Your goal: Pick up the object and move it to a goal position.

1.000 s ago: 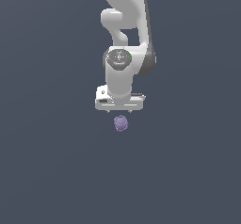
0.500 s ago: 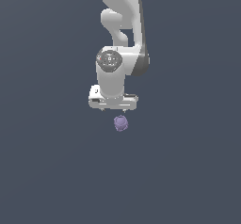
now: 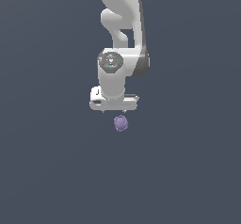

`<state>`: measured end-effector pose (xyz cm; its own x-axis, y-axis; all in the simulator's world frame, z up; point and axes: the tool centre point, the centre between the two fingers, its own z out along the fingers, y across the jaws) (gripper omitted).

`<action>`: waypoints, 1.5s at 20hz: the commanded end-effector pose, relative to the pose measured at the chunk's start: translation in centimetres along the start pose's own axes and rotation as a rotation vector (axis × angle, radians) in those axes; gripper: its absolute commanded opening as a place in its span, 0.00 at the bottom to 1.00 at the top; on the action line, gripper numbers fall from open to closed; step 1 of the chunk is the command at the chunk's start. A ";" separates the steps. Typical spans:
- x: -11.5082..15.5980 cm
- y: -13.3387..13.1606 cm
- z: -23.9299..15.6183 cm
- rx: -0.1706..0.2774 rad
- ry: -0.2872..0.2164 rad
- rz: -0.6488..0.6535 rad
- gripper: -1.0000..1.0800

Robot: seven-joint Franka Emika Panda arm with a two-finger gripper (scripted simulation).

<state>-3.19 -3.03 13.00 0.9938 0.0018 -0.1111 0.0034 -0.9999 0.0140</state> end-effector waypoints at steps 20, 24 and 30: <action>1.7 -3.2 3.7 -0.008 0.109 -0.391 0.96; 1.8 -3.3 3.8 -0.009 0.113 -0.405 0.96; 1.8 -3.3 4.7 -0.008 0.111 -0.400 0.96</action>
<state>-1.89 0.18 8.51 0.9200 0.3920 -0.0009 0.3920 -0.9200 0.0001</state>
